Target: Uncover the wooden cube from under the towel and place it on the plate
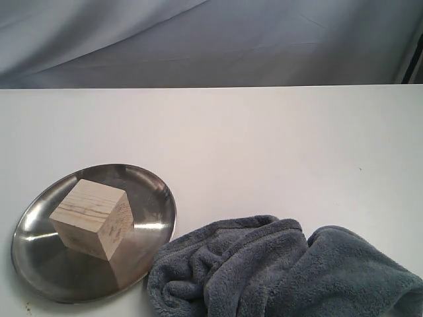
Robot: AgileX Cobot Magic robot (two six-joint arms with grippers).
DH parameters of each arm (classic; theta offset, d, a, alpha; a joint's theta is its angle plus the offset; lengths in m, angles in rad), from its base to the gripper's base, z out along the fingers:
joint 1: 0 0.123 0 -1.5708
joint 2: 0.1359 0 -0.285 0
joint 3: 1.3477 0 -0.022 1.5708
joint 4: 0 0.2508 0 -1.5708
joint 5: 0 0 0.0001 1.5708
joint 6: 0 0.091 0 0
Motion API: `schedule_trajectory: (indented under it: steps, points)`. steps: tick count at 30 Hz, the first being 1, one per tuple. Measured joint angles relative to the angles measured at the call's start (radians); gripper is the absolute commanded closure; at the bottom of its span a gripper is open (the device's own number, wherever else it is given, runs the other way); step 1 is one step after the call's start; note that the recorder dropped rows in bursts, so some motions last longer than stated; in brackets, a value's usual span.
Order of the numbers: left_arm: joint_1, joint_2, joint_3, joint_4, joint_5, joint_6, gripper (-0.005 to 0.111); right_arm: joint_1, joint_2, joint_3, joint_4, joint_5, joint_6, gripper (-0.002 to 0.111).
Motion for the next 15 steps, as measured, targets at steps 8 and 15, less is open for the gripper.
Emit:
schedule_trajectory:
  steps: [8,15]
  points:
    - [0.0,0.0,0.0,0.0,0.0,0.0,0.107,0.0,-0.227,0.254,0.088,-0.098,0.069,0.108]
    - [0.0,0.0,0.0,0.0,0.0,0.0,0.107,0.0,-0.301,0.278,0.114,-0.1,0.073,0.108]
